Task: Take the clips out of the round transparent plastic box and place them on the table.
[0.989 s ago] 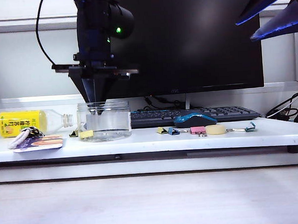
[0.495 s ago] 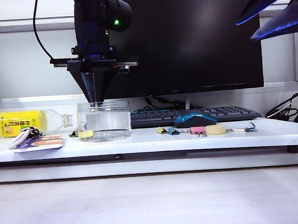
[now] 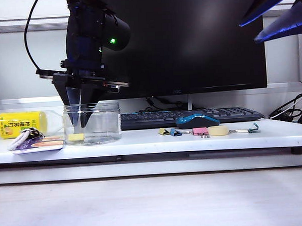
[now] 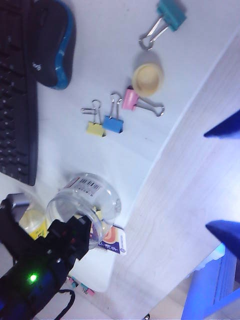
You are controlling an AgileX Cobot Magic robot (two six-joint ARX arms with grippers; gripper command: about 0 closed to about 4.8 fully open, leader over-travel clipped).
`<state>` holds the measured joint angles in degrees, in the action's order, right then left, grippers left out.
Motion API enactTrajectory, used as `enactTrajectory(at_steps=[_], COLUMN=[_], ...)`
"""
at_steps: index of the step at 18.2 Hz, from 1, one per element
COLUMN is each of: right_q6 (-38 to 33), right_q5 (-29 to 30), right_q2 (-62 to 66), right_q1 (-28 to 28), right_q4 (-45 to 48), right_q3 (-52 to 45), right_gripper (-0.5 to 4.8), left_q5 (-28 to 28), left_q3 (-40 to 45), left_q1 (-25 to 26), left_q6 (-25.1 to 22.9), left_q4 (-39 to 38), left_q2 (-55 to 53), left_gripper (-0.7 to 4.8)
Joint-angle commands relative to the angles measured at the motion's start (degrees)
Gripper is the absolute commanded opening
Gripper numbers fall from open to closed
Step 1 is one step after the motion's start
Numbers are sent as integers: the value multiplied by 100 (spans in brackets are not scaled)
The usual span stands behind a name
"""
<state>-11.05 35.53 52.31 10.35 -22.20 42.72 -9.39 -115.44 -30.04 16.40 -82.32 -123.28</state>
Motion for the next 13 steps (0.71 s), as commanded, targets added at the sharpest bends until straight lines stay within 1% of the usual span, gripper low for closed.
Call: enactTrajectory(at_steps=[1,3,10,11,12,13], right_q6=[22,22,59,59,61,63], right_q5=[0,0,-2,-2,-4,-4], right_q2=[-11,-11,-11,-11,-11,-11], right_q1=[0,0,-2,-2,-2,-2], right_q4=[-13,-28,-31,-31,-31,-28], right_q3=[13,13,13,13,13,13], right_gripper=[212,212,212,212,212,212], left_q5=[295,323,306,302,297,295], left_q3=[-4,9,17,17,17,17], left_q1=[35,35,35,35,35,35], left_q6=[258,385,507,505,503,505], left_q4=[-72,-72,-48,-28,39,107], left_q2=[-138,-269,-695,-763,-804,-809], left_gripper=[85,85,83,73,43,42])
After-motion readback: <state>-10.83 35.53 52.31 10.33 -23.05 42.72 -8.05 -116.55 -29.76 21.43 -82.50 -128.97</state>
